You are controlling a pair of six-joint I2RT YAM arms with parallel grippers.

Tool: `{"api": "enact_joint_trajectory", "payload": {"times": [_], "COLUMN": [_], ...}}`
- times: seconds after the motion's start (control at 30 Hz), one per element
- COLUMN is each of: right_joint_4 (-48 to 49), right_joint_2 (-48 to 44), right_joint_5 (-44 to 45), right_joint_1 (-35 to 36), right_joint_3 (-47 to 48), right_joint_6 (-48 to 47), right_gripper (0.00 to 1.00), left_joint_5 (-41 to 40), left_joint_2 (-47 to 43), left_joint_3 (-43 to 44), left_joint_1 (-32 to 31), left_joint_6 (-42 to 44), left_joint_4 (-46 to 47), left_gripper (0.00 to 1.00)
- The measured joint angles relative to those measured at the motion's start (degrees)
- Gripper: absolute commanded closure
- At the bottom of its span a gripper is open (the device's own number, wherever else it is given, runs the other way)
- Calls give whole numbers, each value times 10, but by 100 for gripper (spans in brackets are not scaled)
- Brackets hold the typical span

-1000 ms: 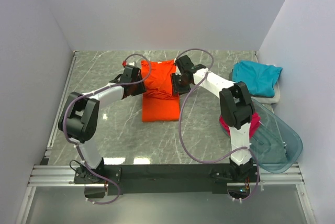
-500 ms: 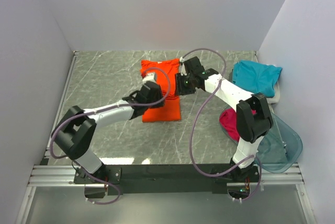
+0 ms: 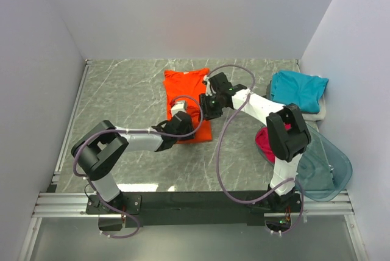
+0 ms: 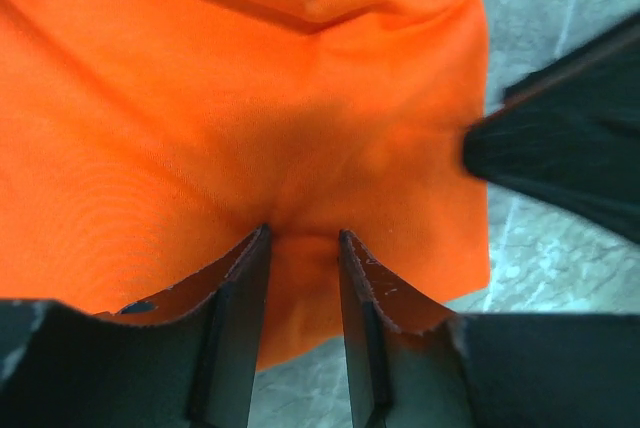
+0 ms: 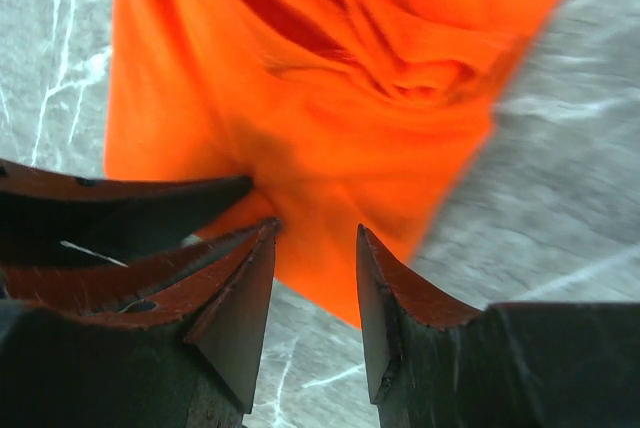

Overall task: Fold and stack the t-shirts
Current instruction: Fold the tshirt

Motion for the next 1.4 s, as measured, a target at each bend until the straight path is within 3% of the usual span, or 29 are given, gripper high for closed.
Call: {"api": "enact_joint_trajectory", "payload": {"times": [0.33,0.5,0.93,1.1,1.4], "right_joint_4": [-14,-35,-78,-65,-17], "right_joint_2": [91,133,148,86,-191], "right_joint_5": [-9,27,104,109,112], "right_joint_1": [36,36,19,17,24], "right_joint_3": [78,121,177,117,-109], "right_joint_6": [0,0,-1,0,27], "right_gripper": [55,55,55,54,52], "left_joint_5": [-23,-40,-60,-66,-99], "left_joint_2": [0,-3,-66,-98,-234], "left_joint_3": [-34,-51,-120,-115,-81], "left_joint_1": [-46,-71,-122,-146,-172], "left_joint_6": [-40,-61,-119,-125,-132], "left_joint_4": [64,83,76,9,-204], "left_gripper": [61,62,62,60,48]}}
